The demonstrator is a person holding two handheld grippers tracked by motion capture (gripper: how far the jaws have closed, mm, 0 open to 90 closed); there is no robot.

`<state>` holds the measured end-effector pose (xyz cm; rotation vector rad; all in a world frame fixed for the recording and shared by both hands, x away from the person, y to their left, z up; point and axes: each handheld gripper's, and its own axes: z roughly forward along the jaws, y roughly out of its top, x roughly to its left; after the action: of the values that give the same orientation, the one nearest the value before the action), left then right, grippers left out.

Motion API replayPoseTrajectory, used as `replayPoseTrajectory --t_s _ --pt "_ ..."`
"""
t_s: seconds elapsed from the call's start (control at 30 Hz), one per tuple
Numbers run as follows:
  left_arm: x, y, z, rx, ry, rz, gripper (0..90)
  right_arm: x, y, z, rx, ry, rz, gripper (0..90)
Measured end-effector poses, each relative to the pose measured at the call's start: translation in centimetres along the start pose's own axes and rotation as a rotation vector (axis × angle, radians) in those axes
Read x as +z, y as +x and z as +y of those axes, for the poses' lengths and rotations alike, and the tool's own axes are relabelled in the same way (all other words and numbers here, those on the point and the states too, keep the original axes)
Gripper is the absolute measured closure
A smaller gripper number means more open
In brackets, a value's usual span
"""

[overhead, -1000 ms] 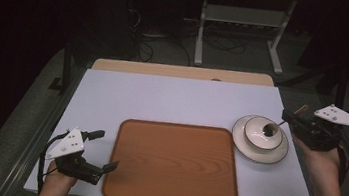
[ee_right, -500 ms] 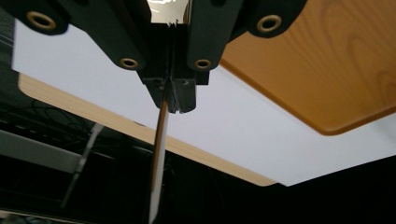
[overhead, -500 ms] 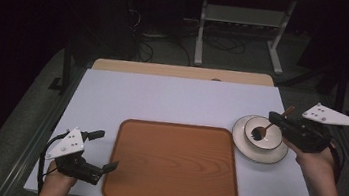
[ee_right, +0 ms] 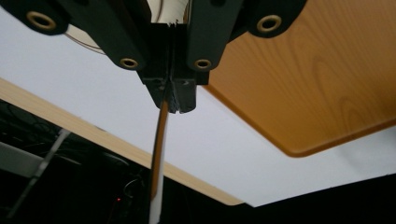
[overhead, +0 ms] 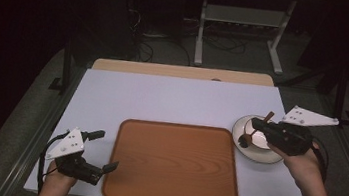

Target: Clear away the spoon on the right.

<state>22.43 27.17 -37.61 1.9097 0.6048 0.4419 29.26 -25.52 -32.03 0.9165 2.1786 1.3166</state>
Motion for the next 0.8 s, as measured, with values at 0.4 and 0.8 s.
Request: replayPoseTrajectory --t_s 0.4,0.8 --pt "0.0 0.0 0.0 0.001 -0.001 0.0 0.0 2.3 2.4 -0.2 -0.057 0.072 0.085 87.8" --pt "-0.1 0.0 0.0 0.003 -0.001 0.0 0.0 4.9 4.5 -1.1 -0.114 0.169 0.16 87.8"
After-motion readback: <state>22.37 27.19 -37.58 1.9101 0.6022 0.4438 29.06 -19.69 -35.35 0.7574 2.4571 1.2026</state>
